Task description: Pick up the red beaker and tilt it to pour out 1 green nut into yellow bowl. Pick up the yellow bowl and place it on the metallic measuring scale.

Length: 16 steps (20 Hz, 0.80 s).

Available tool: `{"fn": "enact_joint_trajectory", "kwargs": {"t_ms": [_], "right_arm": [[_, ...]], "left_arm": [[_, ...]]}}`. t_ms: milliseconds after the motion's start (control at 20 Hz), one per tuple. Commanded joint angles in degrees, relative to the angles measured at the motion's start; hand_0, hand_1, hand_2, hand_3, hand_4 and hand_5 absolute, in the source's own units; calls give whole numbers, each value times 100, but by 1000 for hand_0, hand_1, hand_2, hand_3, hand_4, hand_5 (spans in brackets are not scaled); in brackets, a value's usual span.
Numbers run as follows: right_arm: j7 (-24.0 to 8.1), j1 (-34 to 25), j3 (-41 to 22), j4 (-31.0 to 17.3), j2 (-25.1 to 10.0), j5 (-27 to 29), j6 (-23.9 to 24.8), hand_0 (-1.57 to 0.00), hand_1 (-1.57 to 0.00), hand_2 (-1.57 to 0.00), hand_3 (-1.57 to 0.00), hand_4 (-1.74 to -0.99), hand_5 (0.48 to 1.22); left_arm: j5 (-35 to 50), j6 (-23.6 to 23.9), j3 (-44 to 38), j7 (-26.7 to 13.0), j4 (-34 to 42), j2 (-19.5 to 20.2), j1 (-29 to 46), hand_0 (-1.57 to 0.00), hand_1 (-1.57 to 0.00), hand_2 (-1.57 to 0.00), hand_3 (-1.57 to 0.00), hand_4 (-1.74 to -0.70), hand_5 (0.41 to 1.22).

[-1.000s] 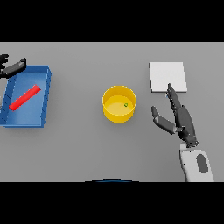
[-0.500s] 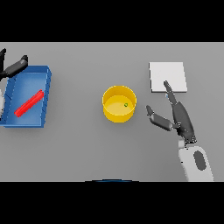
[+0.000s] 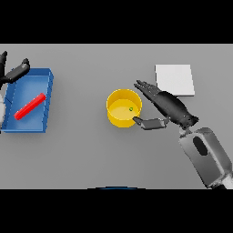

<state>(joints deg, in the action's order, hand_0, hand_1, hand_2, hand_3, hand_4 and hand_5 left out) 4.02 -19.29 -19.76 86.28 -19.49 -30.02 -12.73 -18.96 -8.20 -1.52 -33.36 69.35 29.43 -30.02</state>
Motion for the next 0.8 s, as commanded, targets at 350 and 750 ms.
{"fn": "enact_joint_trajectory", "kwargs": {"t_ms": [350,750], "right_arm": [[295,-1062,-907,-586,-283,-757,-829,1,1,1,1,-1218,636],[774,-1482,-1391,-1276,-240,-1097,-998,1,1,1,1,-1228,656]], "left_arm": [[81,-29,-58,130,-23,2,27,1,1,1,1,-758,717],[131,66,-116,353,-150,-78,28,1,1,1,1,-791,729]]}}
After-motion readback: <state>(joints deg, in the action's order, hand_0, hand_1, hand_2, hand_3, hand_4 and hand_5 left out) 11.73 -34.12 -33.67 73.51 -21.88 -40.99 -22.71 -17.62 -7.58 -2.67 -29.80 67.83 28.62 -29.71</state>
